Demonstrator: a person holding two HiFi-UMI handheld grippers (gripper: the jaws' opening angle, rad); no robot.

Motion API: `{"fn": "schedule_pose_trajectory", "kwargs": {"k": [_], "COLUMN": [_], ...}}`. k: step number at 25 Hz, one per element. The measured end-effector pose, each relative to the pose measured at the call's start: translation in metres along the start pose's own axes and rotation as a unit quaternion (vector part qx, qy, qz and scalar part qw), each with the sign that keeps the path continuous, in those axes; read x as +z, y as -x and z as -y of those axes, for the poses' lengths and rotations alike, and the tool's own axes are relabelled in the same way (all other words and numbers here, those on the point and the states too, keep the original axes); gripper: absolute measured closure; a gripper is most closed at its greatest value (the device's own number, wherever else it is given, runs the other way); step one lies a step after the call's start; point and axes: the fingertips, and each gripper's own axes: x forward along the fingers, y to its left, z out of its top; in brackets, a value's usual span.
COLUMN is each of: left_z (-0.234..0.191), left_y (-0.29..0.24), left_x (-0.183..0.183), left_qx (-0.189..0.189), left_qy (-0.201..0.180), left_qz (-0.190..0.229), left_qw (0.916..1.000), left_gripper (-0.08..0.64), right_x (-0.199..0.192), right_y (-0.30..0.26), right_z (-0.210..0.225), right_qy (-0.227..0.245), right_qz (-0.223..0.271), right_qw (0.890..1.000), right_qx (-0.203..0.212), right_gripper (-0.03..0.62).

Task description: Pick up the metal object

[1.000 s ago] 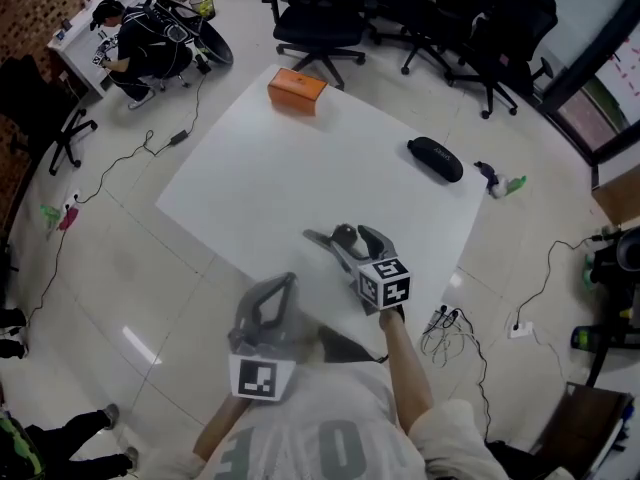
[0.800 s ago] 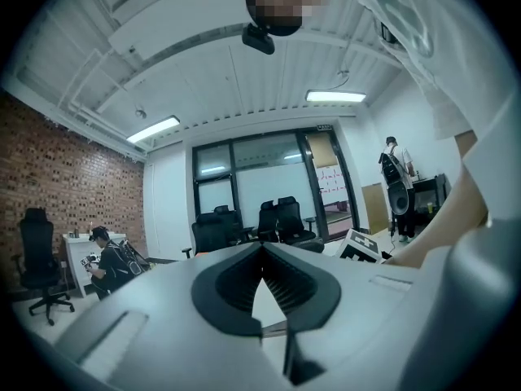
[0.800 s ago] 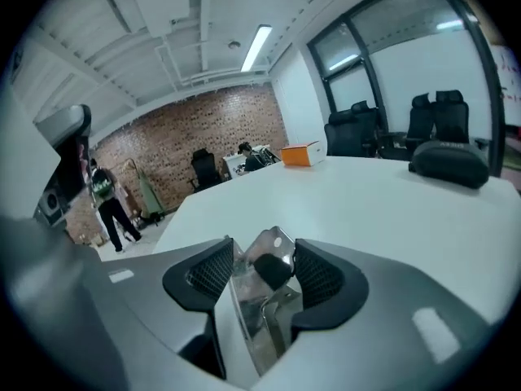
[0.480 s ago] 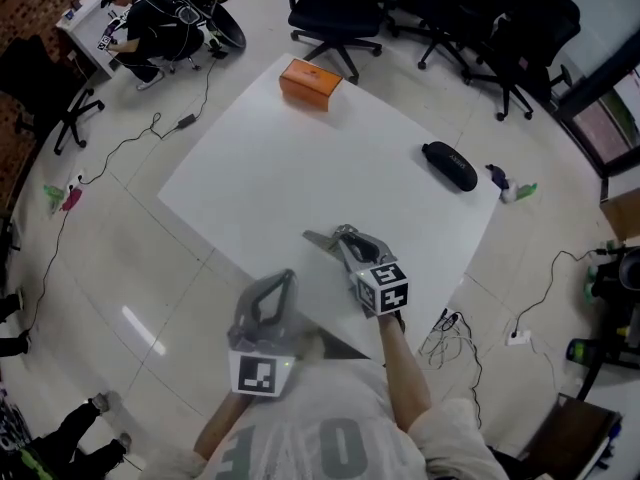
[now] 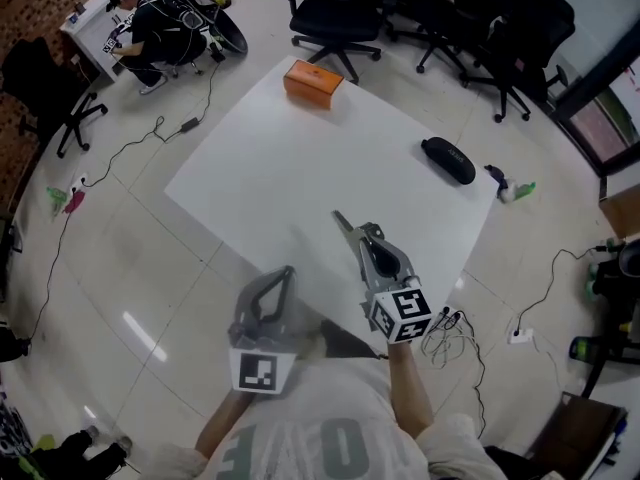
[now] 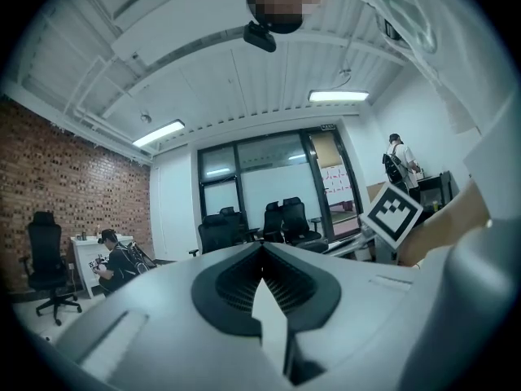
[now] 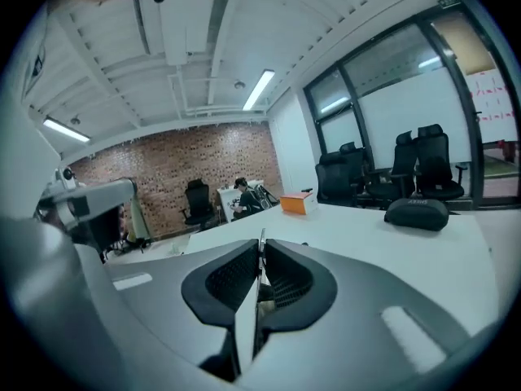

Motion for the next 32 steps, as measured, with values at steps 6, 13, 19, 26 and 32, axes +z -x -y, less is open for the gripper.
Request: {"fn": "schedule_pose_trajectory", "kwargs": {"k": [6,13,19,26,32], "left_z": [0.005,0.018,0.03,0.03,0.066], "left_y": [0.029,0.083,0.144,0.203,0.265], "left_x": [0.009,0.014,0.004,-0.007,0.015], "left_qx": [0.002,-0.025,-0.016,0.044,0.042], "left_qy": [0.018,-0.004,0.013,0.093,0.074], "left_qz": [0.019,0.034,0.021,0.015,0.048], "left_qw": [0.9997,0.9991,0.9996,0.9946,0.9952], "left_gripper": [0.558,0.558,0.558,0.558,0.558], "right_x": [0.028,0.019,0.001,-0.017,-0.034], "right_y": [0.069,0.132,0.191,0.237,0.294], "right_z": [-0.038,-0.077,-0.109,-0.14,-0.184], "right_qy": [-0.008,-0.009,-0.015,-0.018,0.005], "right_qz": [0.066,0.091,0.102,0.12,0.134], "right_qw": [0.998,0.995,0.993,0.99,0.99], "right_qx": [-0.013,-0.042,-0.063,-0.067,-0.05], "right_gripper": [0.551,0.551,0.551,0.552,0.552]}}
